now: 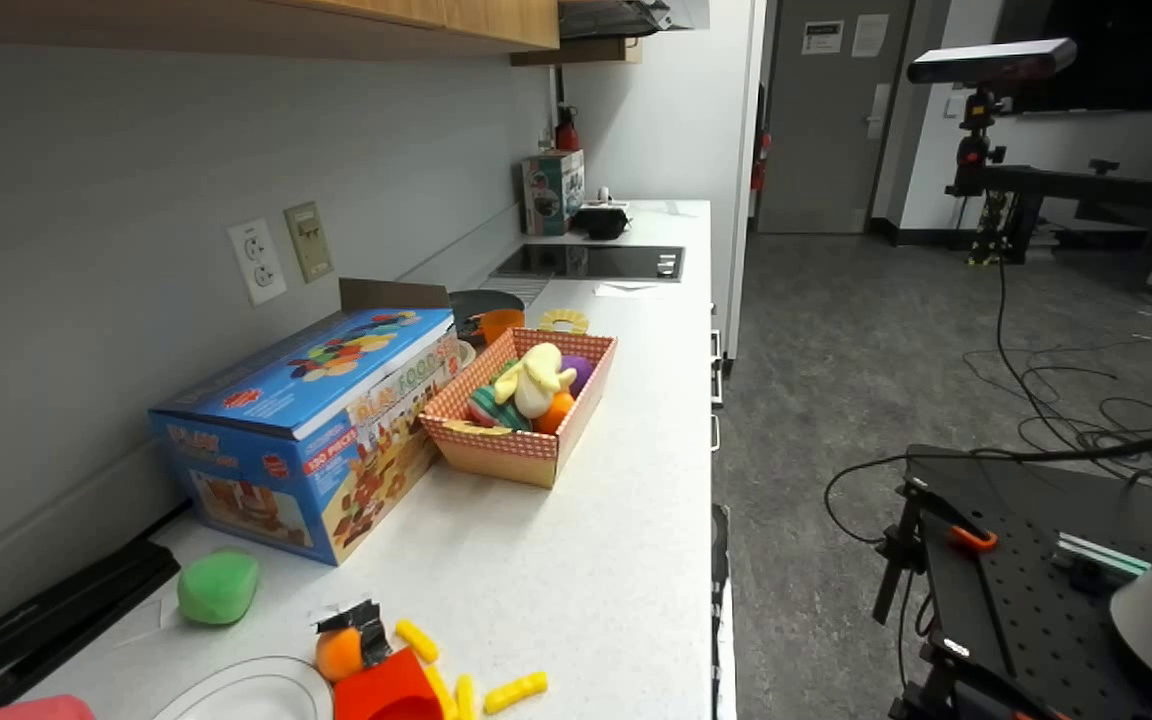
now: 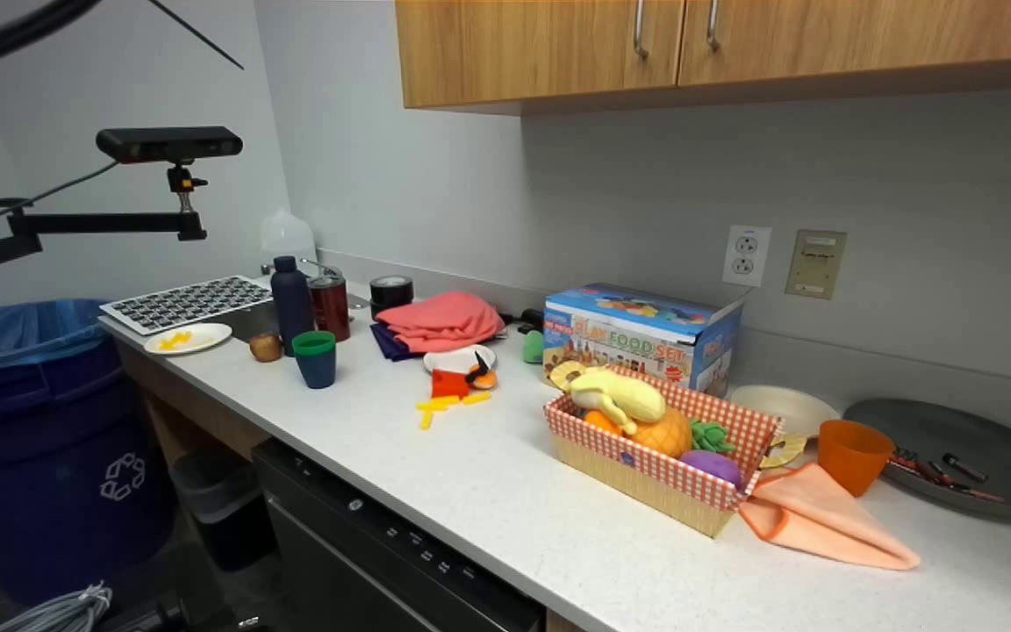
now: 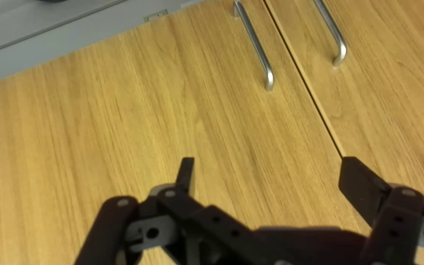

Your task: Close the right door of the top cabinet.

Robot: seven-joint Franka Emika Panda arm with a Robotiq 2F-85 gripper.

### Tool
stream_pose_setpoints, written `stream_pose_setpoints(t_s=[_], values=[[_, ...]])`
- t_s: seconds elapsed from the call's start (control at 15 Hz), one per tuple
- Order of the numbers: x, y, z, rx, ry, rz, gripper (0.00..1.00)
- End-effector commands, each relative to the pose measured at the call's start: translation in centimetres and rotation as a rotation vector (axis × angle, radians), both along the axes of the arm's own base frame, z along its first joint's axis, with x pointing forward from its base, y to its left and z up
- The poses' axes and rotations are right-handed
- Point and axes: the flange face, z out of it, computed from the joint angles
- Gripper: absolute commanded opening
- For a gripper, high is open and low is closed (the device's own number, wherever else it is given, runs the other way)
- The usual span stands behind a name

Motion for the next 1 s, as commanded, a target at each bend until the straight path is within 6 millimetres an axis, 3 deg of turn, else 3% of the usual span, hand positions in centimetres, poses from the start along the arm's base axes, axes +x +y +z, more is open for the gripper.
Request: stream_pose_setpoints(t_s=[0.0,0.27,0.33,0.53,0.93], values=[[-4.9,0.0,-0.5,-0.019,0.032,-0.012,1.0],[-9.6,-0.5,-1.5,-0.028,0.054,-0.051,1.0],[-6.7,-0.9,-0.7,-0.03,0.037,-0.035,1.0],[-9.0,-1.0,-1.2,-0.026,0.042,-0.04,1.0],[-9.0,-0.7,-1.7,-0.023,0.05,-0.033,1.0]])
